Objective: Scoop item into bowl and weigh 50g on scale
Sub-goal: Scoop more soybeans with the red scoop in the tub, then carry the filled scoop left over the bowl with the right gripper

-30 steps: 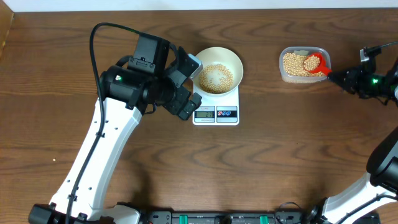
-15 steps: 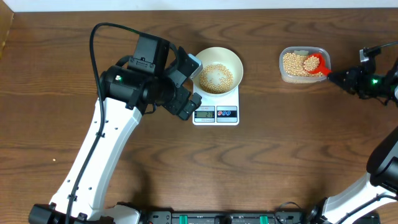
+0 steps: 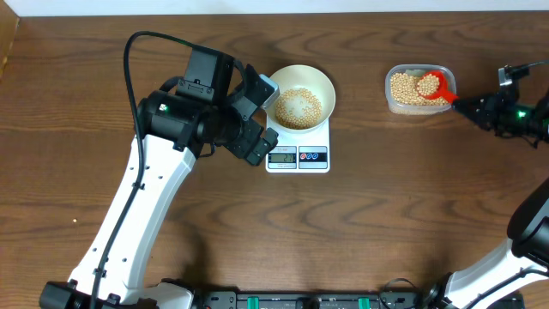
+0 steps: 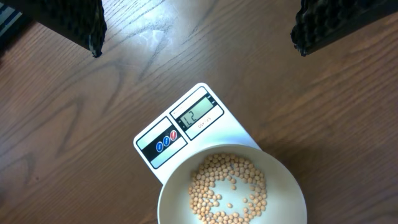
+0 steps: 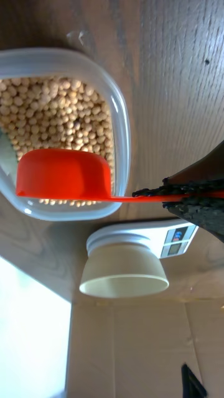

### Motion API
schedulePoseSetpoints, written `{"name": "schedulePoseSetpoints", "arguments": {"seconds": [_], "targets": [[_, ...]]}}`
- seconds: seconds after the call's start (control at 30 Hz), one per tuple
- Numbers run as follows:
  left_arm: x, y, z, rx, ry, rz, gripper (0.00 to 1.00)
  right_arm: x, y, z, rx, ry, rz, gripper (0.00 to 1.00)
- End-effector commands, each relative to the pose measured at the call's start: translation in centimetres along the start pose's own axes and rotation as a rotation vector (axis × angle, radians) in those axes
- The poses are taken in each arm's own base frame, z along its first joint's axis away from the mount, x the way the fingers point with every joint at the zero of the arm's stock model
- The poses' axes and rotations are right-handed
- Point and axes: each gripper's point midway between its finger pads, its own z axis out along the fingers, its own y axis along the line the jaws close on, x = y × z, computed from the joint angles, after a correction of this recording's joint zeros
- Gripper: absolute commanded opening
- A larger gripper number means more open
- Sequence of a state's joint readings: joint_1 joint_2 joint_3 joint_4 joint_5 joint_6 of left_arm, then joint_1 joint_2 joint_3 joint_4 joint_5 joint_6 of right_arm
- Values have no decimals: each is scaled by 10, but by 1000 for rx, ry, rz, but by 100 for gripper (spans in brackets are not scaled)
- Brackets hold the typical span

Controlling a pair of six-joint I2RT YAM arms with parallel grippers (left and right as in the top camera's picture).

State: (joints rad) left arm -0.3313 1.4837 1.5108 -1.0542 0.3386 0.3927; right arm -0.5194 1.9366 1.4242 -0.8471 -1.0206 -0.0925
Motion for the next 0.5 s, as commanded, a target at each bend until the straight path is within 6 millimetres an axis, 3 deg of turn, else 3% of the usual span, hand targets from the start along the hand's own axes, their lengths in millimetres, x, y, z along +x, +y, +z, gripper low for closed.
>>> {"name": "schedulePoseSetpoints", "arguments": {"seconds": [0.0, 0.47], "targets": [[-4, -1, -2, 7, -9, 2, 98, -10, 22, -8, -112, -35, -48, 1], [-4, -1, -2, 7, -9, 2, 98, -3, 50, 6, -215, 2, -82, 1]]}}
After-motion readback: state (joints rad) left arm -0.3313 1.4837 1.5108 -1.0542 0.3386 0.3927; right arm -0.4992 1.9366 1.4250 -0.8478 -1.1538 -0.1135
